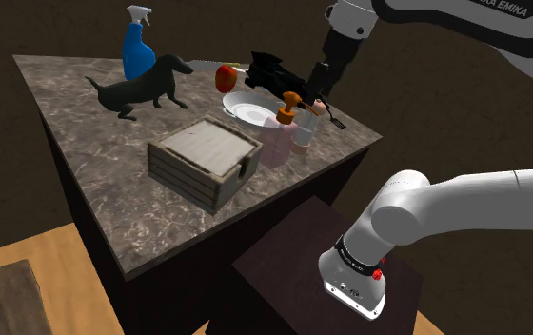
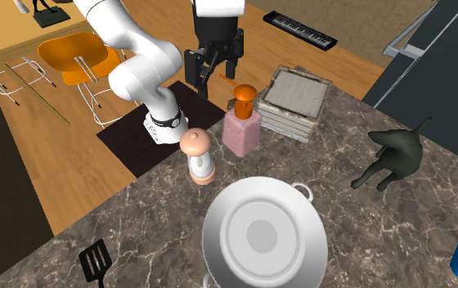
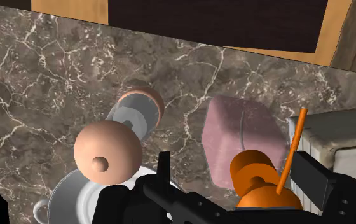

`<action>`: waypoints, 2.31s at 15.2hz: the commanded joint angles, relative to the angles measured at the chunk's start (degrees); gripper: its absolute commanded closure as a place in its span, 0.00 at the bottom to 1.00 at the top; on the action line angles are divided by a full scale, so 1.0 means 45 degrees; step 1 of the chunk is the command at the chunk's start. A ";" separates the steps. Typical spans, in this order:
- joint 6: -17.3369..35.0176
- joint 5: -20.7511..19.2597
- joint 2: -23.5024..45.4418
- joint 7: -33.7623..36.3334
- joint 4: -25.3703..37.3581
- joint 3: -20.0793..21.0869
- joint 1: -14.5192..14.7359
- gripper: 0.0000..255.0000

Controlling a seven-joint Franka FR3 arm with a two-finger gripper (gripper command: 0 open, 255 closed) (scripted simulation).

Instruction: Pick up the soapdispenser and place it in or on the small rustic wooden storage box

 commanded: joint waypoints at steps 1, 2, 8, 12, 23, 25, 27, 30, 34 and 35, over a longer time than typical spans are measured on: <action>0.0000 0.0000 0.0000 0.0000 0.0000 0.0000 0.0000 0.00; 0.0669 0.0442 -0.0078 -0.0890 -0.0210 -0.0475 0.0430 0.00; 0.2475 0.1481 -0.0201 -0.2881 -0.1113 -0.1542 0.1501 0.00; 0.3267 0.1510 -0.0173 -0.2889 -0.1876 -0.1509 0.1514 0.00; 0.3264 0.1510 -0.0173 -0.2888 -0.1875 -0.1509 0.1514 1.00; 0.3264 0.1510 -0.0175 -0.2888 -0.1876 -0.1509 0.1515 1.00; 0.3265 0.1509 -0.0174 -0.2889 -0.1876 -0.1510 0.1514 1.00; 0.3267 0.1510 -0.0173 -0.2889 -0.1876 -0.1509 0.1514 1.00; 0.2631 0.1514 -0.0054 -0.2837 -0.1119 -0.1496 0.1530 1.00; 0.2474 0.1515 -0.0018 -0.2824 -0.0925 -0.1493 0.1535 1.00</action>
